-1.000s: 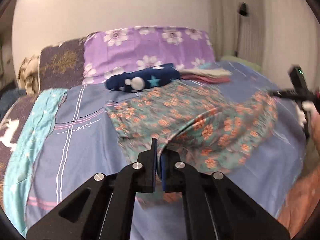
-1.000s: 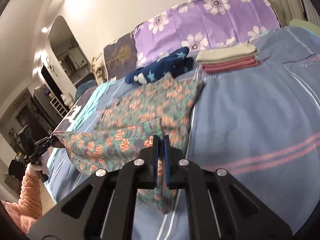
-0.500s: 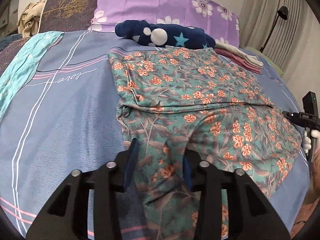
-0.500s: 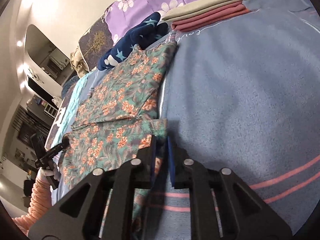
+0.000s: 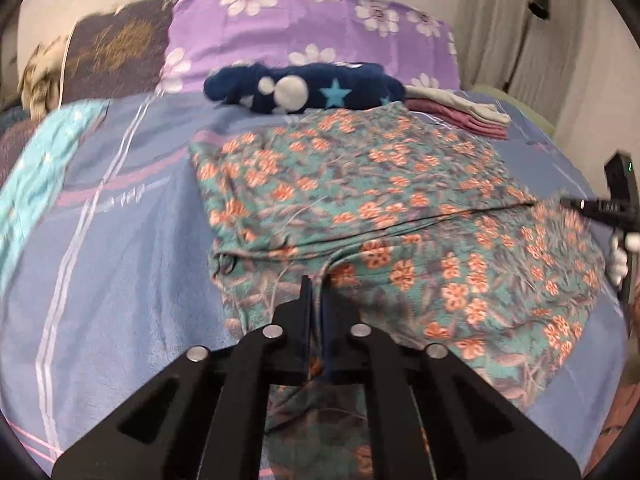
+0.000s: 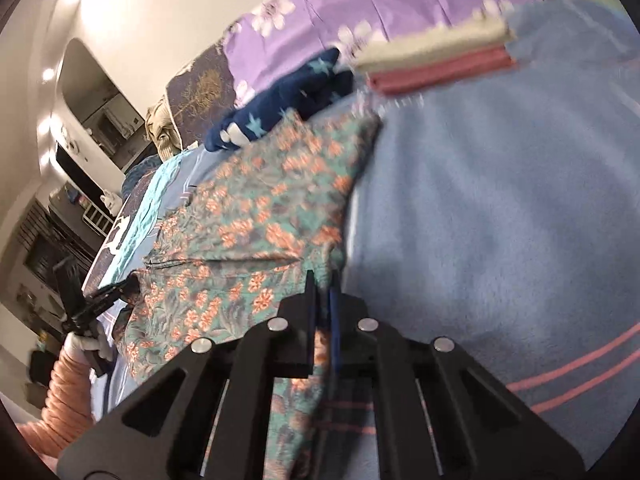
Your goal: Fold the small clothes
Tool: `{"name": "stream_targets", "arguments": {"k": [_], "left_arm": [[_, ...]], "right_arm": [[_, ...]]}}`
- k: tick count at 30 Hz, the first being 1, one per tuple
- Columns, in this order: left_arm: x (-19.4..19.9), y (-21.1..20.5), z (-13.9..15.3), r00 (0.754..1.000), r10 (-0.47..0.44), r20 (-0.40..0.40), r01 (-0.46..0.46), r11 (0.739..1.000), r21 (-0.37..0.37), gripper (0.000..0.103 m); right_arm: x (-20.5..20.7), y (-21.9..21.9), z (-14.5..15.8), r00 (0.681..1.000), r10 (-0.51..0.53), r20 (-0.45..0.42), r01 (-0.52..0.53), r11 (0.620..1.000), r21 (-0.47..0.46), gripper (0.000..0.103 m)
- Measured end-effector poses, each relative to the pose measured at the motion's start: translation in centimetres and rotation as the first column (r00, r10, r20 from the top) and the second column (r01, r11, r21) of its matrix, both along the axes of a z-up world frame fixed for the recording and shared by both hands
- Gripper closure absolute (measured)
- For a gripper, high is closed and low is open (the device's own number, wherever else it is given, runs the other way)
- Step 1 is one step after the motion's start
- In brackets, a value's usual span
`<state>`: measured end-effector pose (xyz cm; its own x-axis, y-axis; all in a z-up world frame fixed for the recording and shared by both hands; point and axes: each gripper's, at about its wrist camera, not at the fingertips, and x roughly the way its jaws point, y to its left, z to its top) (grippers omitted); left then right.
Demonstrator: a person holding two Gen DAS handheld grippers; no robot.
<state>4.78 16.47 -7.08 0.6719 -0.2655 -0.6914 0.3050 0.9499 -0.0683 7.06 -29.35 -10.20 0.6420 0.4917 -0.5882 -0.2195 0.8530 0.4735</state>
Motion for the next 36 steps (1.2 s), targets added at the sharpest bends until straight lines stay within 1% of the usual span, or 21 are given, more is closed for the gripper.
{"name": "stream_targets", "arguments": {"k": [3,7,10,11,13,15,16,19,22,23,25,29,32,34,36], "left_arm": [[-0.6,-0.4,2.0,0.998,0.0,0.059,-0.002,1.0,0.029,0.1],[0.0,-0.1,6.0,0.991,0.019,0.136,-0.028,0.998,0.064,0.1],[1.9,-0.4,9.2,0.983,0.022,0.183,-0.043,0.992,0.116,0.1],[2.7,-0.6,9.8,0.982,0.02,0.189,-0.046,0.99,0.133,0.1],[4.6,-1.0,10.8,0.981,0.014,0.192,-0.048,0.984,0.173,0.1],[6.7,-1.4,11.1,0.984,0.019,0.178,-0.056,0.977,0.205,0.1],[8.3,-1.6,11.1,0.986,0.027,0.164,-0.064,0.972,0.225,0.1],[11.5,-1.6,10.5,0.99,0.043,0.133,-0.075,0.966,0.246,0.1],[15.2,-1.5,9.3,0.994,0.059,0.09,-0.081,0.962,0.262,0.1],[16.0,-1.5,8.9,0.995,0.064,0.081,-0.083,0.959,0.27,0.1],[18.5,-1.4,7.5,0.996,0.075,0.048,-0.086,0.952,0.293,0.1],[22.1,-0.9,4.7,0.995,0.097,-0.013,-0.087,0.941,0.327,0.099],[24.5,-0.4,2.0,0.992,0.107,-0.073,-0.077,0.94,0.332,0.096],[25.2,-0.2,0.4,0.987,0.127,-0.103,-0.084,0.934,0.347,0.086],[25.1,0.1,-0.1,0.986,0.131,-0.099,-0.09,0.935,0.343,0.08]], "right_arm": [[-0.6,0.6,2.6,0.997,0.014,0.081,-0.013,1.0,-0.017,0.098],[-0.3,1.1,5.9,0.984,0.012,0.176,-0.005,0.999,-0.044,0.098],[1.6,1.2,8.0,0.977,-0.002,0.215,0.016,0.998,-0.063,0.098],[2.8,1.1,8.7,0.975,-0.01,0.222,0.025,0.997,-0.067,0.098],[4.9,1.1,9.6,0.974,-0.022,0.226,0.039,0.997,-0.072,0.098],[7.5,1.3,10.4,0.974,-0.024,0.226,0.046,0.994,-0.095,0.098],[8.7,1.5,10.7,0.974,-0.023,0.224,0.047,0.994,-0.103,0.098],[12.8,2.6,11.0,0.979,-0.016,0.202,0.047,0.988,-0.148,0.098],[16.8,3.8,10.3,0.983,-0.01,0.181,0.049,0.976,-0.211,0.098],[18.4,4.2,9.8,0.986,-0.007,0.167,0.046,0.973,-0.228,0.098],[20.4,4.6,8.8,0.989,-0.006,0.147,0.042,0.969,-0.244,0.098],[24.5,5.6,5.7,0.996,0.002,0.091,0.024,0.96,-0.279,0.098],[26.6,6.4,3.2,0.999,0.006,0.048,0.01,0.949,-0.315,0.098],[27.3,6.7,1.7,1.0,0.003,0.023,0.005,0.939,-0.343,0.098],[27.7,6.8,0.2,1.0,0.001,-0.008,-0.004,0.929,-0.369,0.096]]}}
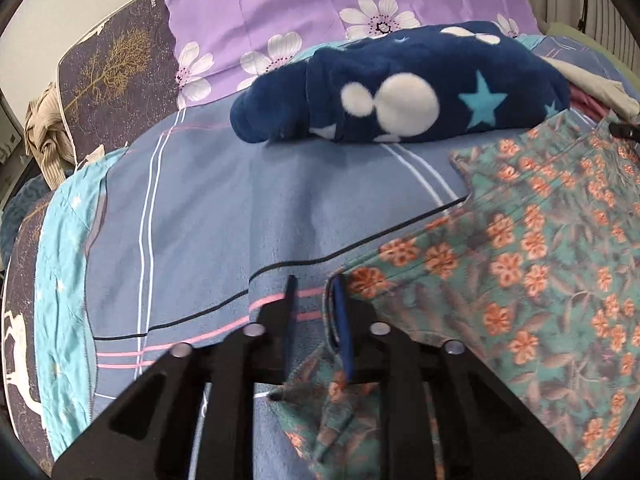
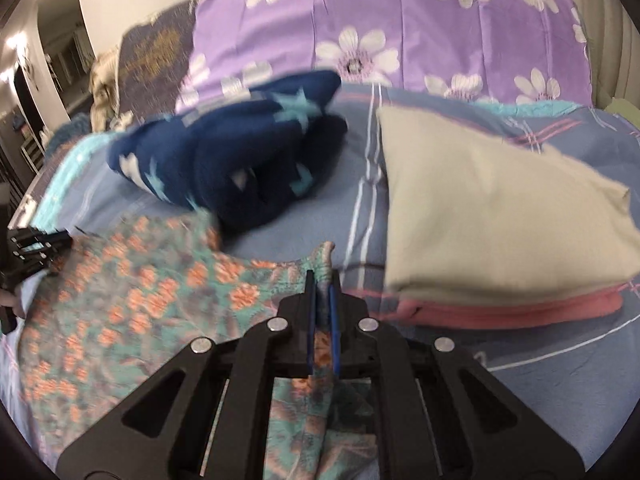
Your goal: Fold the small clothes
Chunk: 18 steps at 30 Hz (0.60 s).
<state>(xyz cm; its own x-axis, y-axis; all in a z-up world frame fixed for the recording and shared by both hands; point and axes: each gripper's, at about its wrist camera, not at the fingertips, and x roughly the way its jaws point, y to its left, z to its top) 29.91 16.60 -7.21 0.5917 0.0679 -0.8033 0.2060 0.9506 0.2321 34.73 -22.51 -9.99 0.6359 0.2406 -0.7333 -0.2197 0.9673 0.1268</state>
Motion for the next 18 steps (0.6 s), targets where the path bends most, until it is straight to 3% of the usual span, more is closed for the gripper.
{"name": "stream_targets", "arguments": {"k": [4,6,10,15,18], "left_arm": [[-1.7,1.8,2.6,0.996,0.029,0.08,-0.023,0.997,-0.077,0.069],[-3.0,2.7,4.6,0.99,0.046,0.131,-0.034,0.995,-0.091,0.059],[-7.2,3.6,7.8,0.98,0.027,0.196,0.006,0.986,-0.166,0.058],[-11.1,-0.3,5.4,0.982,-0.146,0.121,0.164,0.975,-0.149,0.058],[-9.9,-0.7,1.2,0.998,-0.057,0.007,0.057,0.997,-0.045,0.057]], "right_arm": [[-1.0,-0.7,-0.8,1.0,-0.008,-0.016,0.008,1.0,-0.012,0.09],[-2.2,-1.7,0.0,1.0,-0.028,-0.005,0.028,1.0,0.008,0.087],[-6.6,-3.1,1.8,1.0,-0.004,0.017,0.002,0.997,0.083,0.082],[-13.8,-1.4,2.7,0.991,0.129,0.03,-0.132,0.98,0.146,0.076],[-17.9,0.2,2.1,0.971,0.235,0.039,-0.238,0.953,0.186,0.067]]}}
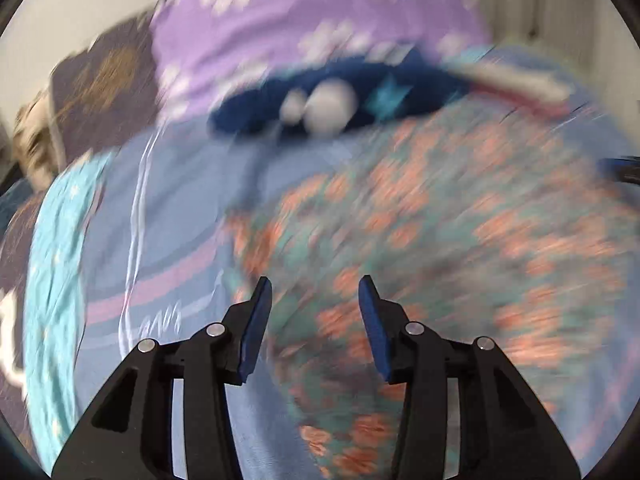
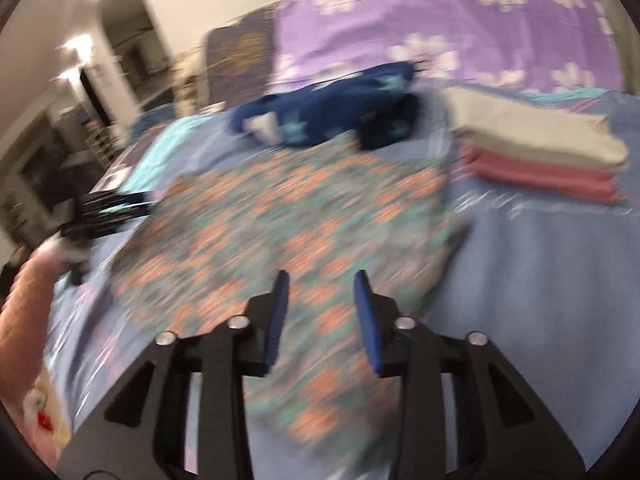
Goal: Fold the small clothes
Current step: 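Open both tools and withdraw them from the folded shirt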
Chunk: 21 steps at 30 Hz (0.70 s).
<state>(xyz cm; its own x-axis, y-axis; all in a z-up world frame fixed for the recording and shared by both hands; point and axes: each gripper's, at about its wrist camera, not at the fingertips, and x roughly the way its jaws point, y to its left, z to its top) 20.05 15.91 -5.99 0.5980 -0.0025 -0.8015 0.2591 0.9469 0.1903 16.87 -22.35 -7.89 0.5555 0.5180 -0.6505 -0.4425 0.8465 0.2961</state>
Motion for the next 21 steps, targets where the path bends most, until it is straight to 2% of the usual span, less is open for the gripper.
{"name": "stream_targets", "arguments": {"k": [1,2,3,4,7,8,9,12,14,17,21], "left_arm": [[0.8,0.6,-1.7,0.996,0.082,-0.031,-0.08,0.995,0.061,0.057],[1.0,1.3,-2.3,0.992,0.123,-0.034,-0.121,0.991,0.058,0.051],[0.9,1.7,-2.3,0.989,0.148,-0.02,-0.148,0.989,0.017,0.05],[0.5,2.1,-1.9,0.985,0.172,-0.015,-0.172,0.985,-0.017,0.05],[-2.0,1.9,-0.6,0.98,0.195,0.026,-0.196,0.98,0.017,0.05],[-3.2,1.9,0.0,0.982,0.187,0.041,-0.187,0.982,0.001,0.05],[-5.2,1.7,1.0,0.984,0.17,0.062,-0.166,0.985,-0.051,0.049],[-9.6,1.6,2.6,0.983,0.146,0.114,-0.129,0.98,-0.149,0.044],[-12.6,1.7,3.1,0.979,0.16,0.13,-0.126,0.963,-0.238,0.044],[-16.6,2.3,2.4,0.973,0.197,0.116,-0.145,0.923,-0.357,0.044],[-19.2,2.7,0.5,0.971,0.231,0.067,-0.186,0.898,-0.4,0.044]], "right_arm": [[-0.8,0.4,-0.6,1.0,0.009,-0.014,-0.01,1.0,-0.018,0.066],[-1.6,0.6,-1.7,0.999,-0.006,-0.036,0.004,0.998,-0.065,0.066],[-2.0,0.4,-2.8,0.998,-0.034,-0.057,0.028,0.995,-0.099,0.066],[-2.3,0.1,-3.5,0.996,-0.051,-0.071,0.043,0.994,-0.105,0.071],[-3.7,-2.1,-3.4,0.989,-0.123,-0.085,0.119,0.992,-0.046,0.071],[-4.4,-3.3,-2.7,0.984,-0.159,-0.077,0.159,0.987,-0.011,0.07],[-4.8,-3.9,-2.3,0.982,-0.172,-0.073,0.173,0.985,0.012,0.069],[-6.8,-5.5,-1.6,0.978,-0.197,-0.075,0.201,0.978,0.06,0.065],[-7.6,-6.2,-1.6,0.976,-0.203,-0.083,0.208,0.976,0.058,0.065],[-8.7,-6.4,-2.1,0.977,-0.19,-0.1,0.195,0.98,0.045,0.065],[-10.0,-5.6,-2.9,0.983,-0.149,-0.109,0.151,0.988,0.009,0.065]]}}
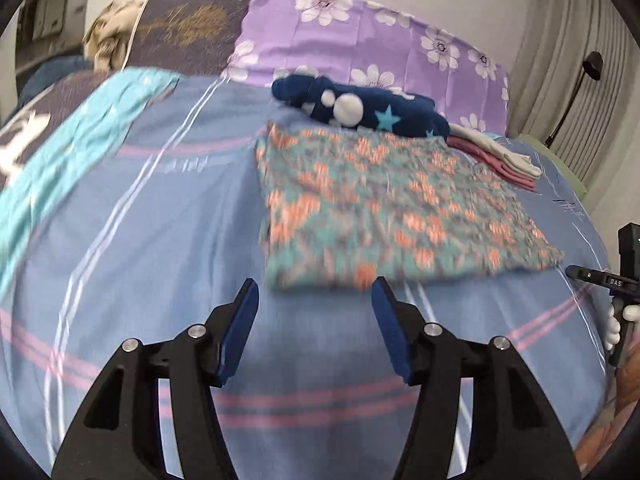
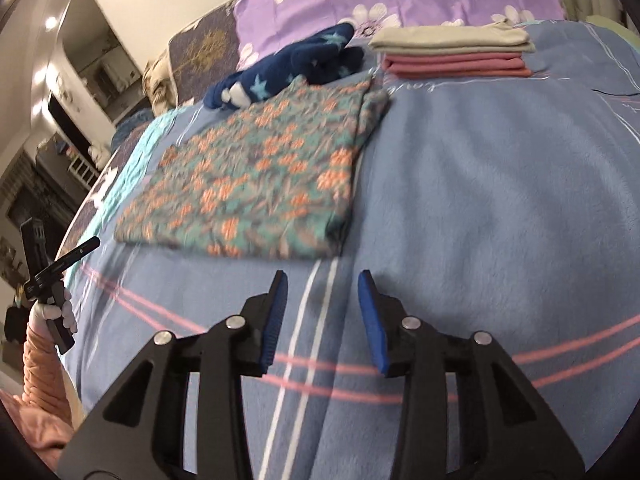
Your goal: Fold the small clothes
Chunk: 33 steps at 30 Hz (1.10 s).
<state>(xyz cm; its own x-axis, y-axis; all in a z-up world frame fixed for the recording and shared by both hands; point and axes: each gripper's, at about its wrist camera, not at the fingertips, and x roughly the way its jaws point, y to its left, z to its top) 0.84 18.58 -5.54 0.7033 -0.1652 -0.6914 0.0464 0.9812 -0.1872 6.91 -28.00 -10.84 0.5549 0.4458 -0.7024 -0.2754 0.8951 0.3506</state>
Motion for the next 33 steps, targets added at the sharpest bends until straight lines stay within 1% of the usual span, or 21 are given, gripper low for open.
{"name": "stream_targets", "arguments": {"k": [3,8,9,11,13,14,15,16,17,18,19,21,23,25,26,28,29,30,31,32,33], "left_arm": [[-0.5,0.8,-1.5,0.999,0.016,-0.04,-0.018,1.0,-0.026,0.044],[0.8,0.7,-3.2,0.996,0.029,-0.088,-0.016,0.989,0.144,0.044],[1.2,0.7,-3.3,0.995,0.024,-0.096,-0.008,0.986,0.164,0.044],[1.7,0.9,-3.2,0.996,0.007,-0.088,0.008,0.986,0.166,0.044],[2.8,0.7,-3.0,0.997,-0.014,-0.07,0.026,0.983,0.182,0.044],[3.5,0.6,-2.9,0.998,-0.019,-0.062,0.03,0.981,0.192,0.049],[4.2,0.6,-2.6,0.998,-0.027,-0.053,0.036,0.985,0.17,0.07],[4.6,0.9,-2.2,0.998,-0.037,-0.047,0.042,0.993,0.108,0.086],[4.8,1.5,-1.5,0.999,-0.025,-0.035,0.026,0.999,0.019,0.101],[4.5,2.3,-0.5,1.0,0.007,-0.01,-0.007,0.999,-0.043,0.101],[4.1,2.8,0.4,0.999,0.025,0.021,-0.023,0.997,-0.079,0.101],[3.4,3.5,1.4,0.997,0.057,0.05,-0.054,0.996,-0.071,0.101],[2.7,4.0,1.7,0.995,0.08,0.053,-0.078,0.996,-0.043,0.101],[1.7,4.8,1.6,0.993,0.108,0.049,-0.106,0.993,-0.043,0.101],[1.1,5.1,1.4,0.992,0.117,0.041,-0.114,0.992,-0.056,0.101],[0.2,5.2,0.7,0.994,0.105,0.015,-0.102,0.988,-0.118,0.099],[-0.2,5.0,0.2,0.996,0.085,-0.007,-0.085,0.981,-0.173,0.087],[-0.3,4.7,-0.3,0.997,0.069,-0.023,-0.073,0.974,-0.213,0.063],[-0.3,4.1,-0.9,0.998,0.053,-0.041,-0.062,0.966,-0.252,0.054],[-0.1,3.6,-1.5,0.998,0.037,-0.051,-0.05,0.962,-0.27,0.05],[0.3,2.9,-2.1,0.998,0.013,-0.062,-0.031,0.957,-0.289,0.048]], "right_arm": [[0.0,0.7,-0.2,1.0,0.017,0.011,-0.017,1.0,-0.026,0.065],[0.4,2.3,-0.4,0.998,0.043,0.051,-0.035,0.987,-0.154,0.064],[0.4,2.6,-0.4,0.997,0.053,0.057,-0.043,0.984,-0.174,0.063],[0.8,3.2,-0.4,0.994,0.085,0.075,-0.067,0.975,-0.212,0.058],[1.6,4.0,-0.4,0.99,0.109,0.088,-0.085,0.967,-0.242,0.057],[1.9,4.2,-0.3,0.989,0.113,0.09,-0.088,0.966,-0.242,0.061],[2.3,4.3,-0.1,0.989,0.117,0.094,-0.093,0.969,-0.227,0.071],[2.7,4.2,0.2,0.988,0.118,0.101,-0.097,0.976,-0.194,0.093],[2.8,3.6,1.1,0.987,0.115,0.114,-0.105,0.99,-0.094,0.093],[2.7,3.0,1.7,0.985,0.108,0.132,-0.105,0.994,-0.033,0.093],[2.5,2.1,2.4,0.984,0.094,0.152,-0.099,0.995,0.026,0.094],[2.3,0.3,3.0,0.987,0.046,0.155,-0.06,0.995,0.083,0.094],[2.2,-0.8,2.7,0.993,0.009,0.116,-0.016,0.998,0.061,0.096],[1.8,-1.4,2.3,0.996,-0.015,0.088,0.011,0.999,0.043,0.094],[1.4,-1.8,2.0,0.997,-0.029,0.07,0.026,0.998,0.052,0.093],[0.5,-2.3,1.6,0.998,-0.045,0.041,0.041,0.995,0.091,0.093],[0.1,-2.3,1.5,0.999,-0.045,0.023,0.042,0.992,0.122,0.093],[-0.2,-2.1,1.3,0.999,-0.041,0.008,0.039,0.989,0.144,0.091],[-0.3,-1.7,0.9,0.999,-0.028,-0.019,0.031,0.983,0.181,0.085],[-0.4,-1.3,0.6,0.999,-0.016,-0.044,0.025,0.978,0.208,0.074],[-0.2,-0.6,0.1,0.997,-0.008,-0.076,0.025,0.972,0.235,0.067]]}}
